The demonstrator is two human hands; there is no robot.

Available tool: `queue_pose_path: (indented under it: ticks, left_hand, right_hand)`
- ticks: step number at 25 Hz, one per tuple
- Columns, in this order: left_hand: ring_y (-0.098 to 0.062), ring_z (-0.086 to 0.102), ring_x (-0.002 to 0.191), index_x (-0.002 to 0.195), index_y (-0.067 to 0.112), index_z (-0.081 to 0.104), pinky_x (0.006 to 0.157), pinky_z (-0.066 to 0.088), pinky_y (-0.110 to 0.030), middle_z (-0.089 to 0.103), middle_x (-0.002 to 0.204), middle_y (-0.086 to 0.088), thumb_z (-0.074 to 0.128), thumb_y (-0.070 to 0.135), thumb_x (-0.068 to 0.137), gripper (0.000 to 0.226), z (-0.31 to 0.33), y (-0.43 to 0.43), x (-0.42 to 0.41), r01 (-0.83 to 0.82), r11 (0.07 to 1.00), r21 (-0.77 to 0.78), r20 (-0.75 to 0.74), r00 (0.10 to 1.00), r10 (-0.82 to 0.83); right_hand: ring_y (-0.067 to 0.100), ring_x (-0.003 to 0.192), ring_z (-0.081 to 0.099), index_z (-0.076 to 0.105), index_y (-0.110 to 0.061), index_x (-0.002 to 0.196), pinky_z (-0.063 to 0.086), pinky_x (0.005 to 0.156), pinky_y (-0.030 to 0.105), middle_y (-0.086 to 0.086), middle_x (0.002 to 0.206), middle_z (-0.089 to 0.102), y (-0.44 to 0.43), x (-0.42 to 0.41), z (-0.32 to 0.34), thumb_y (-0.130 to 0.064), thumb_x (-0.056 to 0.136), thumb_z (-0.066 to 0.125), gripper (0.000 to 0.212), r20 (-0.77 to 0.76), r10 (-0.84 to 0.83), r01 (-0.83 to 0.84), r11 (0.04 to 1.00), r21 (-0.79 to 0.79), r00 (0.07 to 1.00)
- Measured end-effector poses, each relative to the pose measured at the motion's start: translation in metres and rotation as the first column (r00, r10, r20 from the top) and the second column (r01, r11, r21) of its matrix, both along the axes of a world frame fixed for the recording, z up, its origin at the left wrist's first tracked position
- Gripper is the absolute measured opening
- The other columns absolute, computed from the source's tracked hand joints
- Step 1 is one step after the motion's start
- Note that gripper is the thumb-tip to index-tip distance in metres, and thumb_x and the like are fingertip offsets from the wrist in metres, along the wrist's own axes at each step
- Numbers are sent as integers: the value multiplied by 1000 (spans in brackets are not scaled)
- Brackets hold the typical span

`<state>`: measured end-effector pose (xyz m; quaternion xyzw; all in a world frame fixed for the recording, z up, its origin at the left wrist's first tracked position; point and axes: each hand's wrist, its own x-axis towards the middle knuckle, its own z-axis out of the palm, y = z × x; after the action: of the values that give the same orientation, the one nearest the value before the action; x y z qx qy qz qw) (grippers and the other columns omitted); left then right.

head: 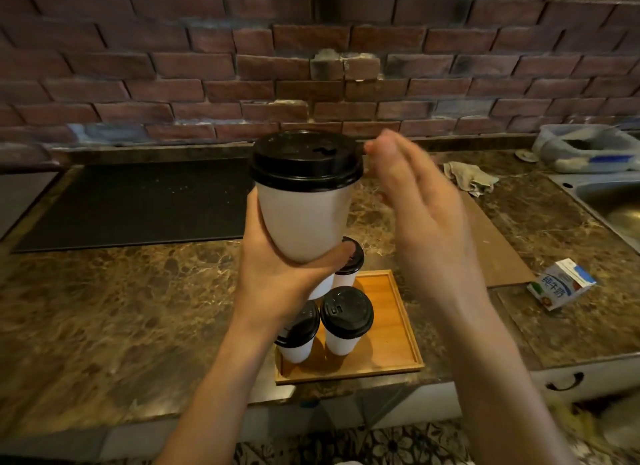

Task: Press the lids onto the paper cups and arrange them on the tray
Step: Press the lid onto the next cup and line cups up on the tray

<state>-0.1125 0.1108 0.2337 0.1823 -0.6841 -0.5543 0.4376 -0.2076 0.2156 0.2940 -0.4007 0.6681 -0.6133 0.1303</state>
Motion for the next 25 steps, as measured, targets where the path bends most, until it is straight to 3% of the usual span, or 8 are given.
queue_pose_path:
  ticks: [4,7,10,13,15,18,21,25]
  left_hand:
    - [-3,58,113,139,20,32,82,53,-15,54,124,9,85,21,63,93,-6,3,-5,-18,1000,0,-18,1000,18]
    - [-7,54,119,143,11,26,92,51,-21,50,132,-1,81,24,71,92,-7,9,-12,-74,997,-37,22,997,75]
    - [-10,54,120,145,6,23,96,51,-27,51,133,-5,79,12,74,90,-10,11,-18,-95,994,-50,35,995,97]
    - [-10,55,119,143,8,27,96,51,-26,54,131,-4,82,13,68,93,-10,2,-18,-2,1000,-28,96,995,4]
    - [-4,59,112,136,9,40,92,52,-24,60,122,0,81,7,69,79,-9,-5,-16,102,995,9,177,979,-102]
    - [13,60,98,116,24,52,77,47,-4,62,104,14,76,1,72,55,-8,-11,-15,160,987,-31,225,963,-149]
    - [20,58,92,104,34,51,72,44,1,61,96,21,76,0,73,52,-6,-10,-14,157,987,-37,222,964,-145]
    - [18,60,92,107,31,52,69,45,1,67,91,32,78,0,70,55,-4,-14,-12,205,979,-9,221,955,-198]
  right_hand:
    - [-14,112,53,39,-41,138,51,82,9,-27,125,55,-5,26,-27,-72,64,64,84,4,79,-79,991,110,997]
    - [-6,114,54,35,-34,141,54,87,17,-22,125,53,-19,26,-31,-68,57,75,99,-15,-24,25,994,102,1000]
    - [-4,107,56,41,-28,136,54,83,17,-20,117,56,-27,21,-30,-55,59,83,92,-3,-103,103,992,74,995]
    - [-5,103,58,48,-27,129,54,80,16,-19,112,59,-28,15,-28,-52,58,86,84,-20,-129,130,990,53,991]
    - [-4,104,58,50,-25,128,54,81,18,-16,113,61,-26,12,-27,-51,58,87,83,-33,-129,131,990,59,991]
    - [0,106,59,50,-23,128,56,83,24,-13,115,62,-28,10,-25,-51,58,87,84,-35,-133,135,988,69,991]
    - [2,106,60,50,-23,129,57,84,28,-13,116,62,-29,9,-24,-50,58,88,84,-31,-127,129,989,68,991]
    - [5,107,61,51,-23,128,59,83,34,-11,116,62,-30,4,-24,-48,58,88,83,5,-87,87,995,51,996]
